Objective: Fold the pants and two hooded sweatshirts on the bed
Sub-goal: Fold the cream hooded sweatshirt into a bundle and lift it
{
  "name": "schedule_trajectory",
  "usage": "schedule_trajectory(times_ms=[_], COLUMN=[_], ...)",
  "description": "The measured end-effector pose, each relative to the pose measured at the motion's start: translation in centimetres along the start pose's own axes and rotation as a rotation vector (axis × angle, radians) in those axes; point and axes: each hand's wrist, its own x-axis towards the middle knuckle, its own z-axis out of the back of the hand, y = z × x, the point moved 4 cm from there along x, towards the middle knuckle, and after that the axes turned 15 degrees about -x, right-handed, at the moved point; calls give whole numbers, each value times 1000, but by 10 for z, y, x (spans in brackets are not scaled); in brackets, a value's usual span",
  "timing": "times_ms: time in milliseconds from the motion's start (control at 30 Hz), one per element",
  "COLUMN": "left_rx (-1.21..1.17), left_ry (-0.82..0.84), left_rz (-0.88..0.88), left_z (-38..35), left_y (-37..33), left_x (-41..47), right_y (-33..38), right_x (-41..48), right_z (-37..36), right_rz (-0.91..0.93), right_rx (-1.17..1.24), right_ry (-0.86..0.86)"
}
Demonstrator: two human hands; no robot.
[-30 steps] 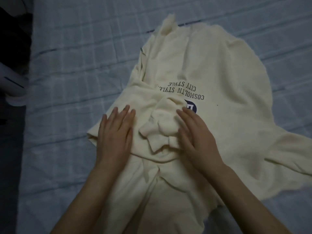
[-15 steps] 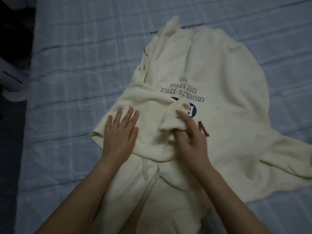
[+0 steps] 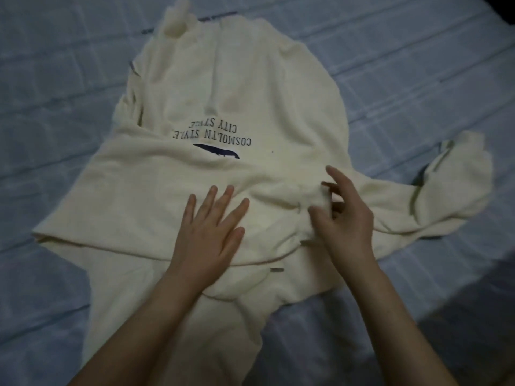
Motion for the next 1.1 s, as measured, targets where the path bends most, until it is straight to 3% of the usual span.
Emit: schedule_trajectory(times_ms=[133, 267, 467, 633, 800, 1000, 1100], left_rx=[55, 115, 67, 174, 207, 188, 4], left_ry=[12, 119, -76, -31, -62, -28, 13], left_rz=[-49, -21, -140, -45, -87, -55, -22], left_z=[0, -15, 7, -8, -22, -17, 2], left_y=[-7, -14, -14, 14, 25, 18, 13], left_x=[3, -2, 14, 38, 40, 40, 39], right_y=[-39, -74, -76, -66, -63, -34, 14], right_x=[10, 7, -10, -15, -16, -24, -31], right_z=[33, 33, 29, 19, 28, 40, 33], right_rz=[-10, -208, -269, -193, -70, -80, 19], right_rx=[-26, -48, -31, -6, 54, 113, 69], right_ry=[-169, -121, -105, -61, 56, -84, -89])
